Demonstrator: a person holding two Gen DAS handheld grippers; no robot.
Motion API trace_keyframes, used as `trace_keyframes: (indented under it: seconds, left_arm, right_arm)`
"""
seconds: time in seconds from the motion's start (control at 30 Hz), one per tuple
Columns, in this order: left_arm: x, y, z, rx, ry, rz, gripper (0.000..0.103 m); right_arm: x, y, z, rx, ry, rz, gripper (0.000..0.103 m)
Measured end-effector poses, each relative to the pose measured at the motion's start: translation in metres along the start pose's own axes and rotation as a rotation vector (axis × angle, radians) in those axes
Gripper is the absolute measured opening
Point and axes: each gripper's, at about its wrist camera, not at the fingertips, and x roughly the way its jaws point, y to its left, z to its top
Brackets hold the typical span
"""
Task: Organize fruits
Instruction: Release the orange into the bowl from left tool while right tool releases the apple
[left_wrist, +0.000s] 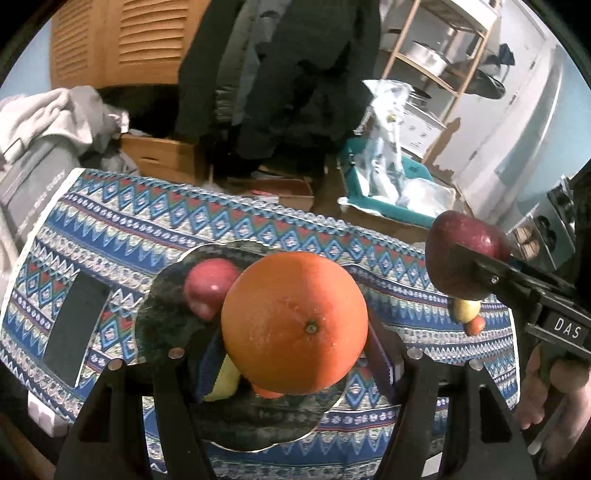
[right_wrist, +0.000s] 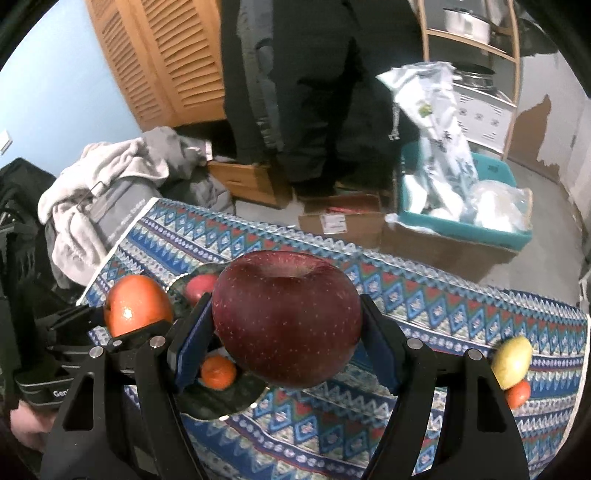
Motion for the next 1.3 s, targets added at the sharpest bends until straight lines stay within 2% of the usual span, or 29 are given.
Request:
trace_keyframes:
  seconds: [0.33,0.67,1.1,1.3]
  left_arm:
    - [0.009,0.046,-0.003,-0.069,0.016,0.066,0.069]
    - [0.038,0.082,-0.017,-0.144,0.105,0.099,0.069]
    - [0.069,0.088,-0.030,-0.151,0.221,0.130,0.070]
    - [0.062,0.088,-0.029,-0.151,0.197,0.163,0.071]
  right_arm:
    - [0.031,0.030,0.006,-0.038,0.051,0.033,0.075]
    - [0.075,0.036,-0.010,-0.051,0.161,0.033,0.075]
    - [0.100,0.040,-0.037,-0.078,0.269,0.033,0.075]
    - [0.109,0.043,-0.047,-0.100,0.303,0.027,0.075]
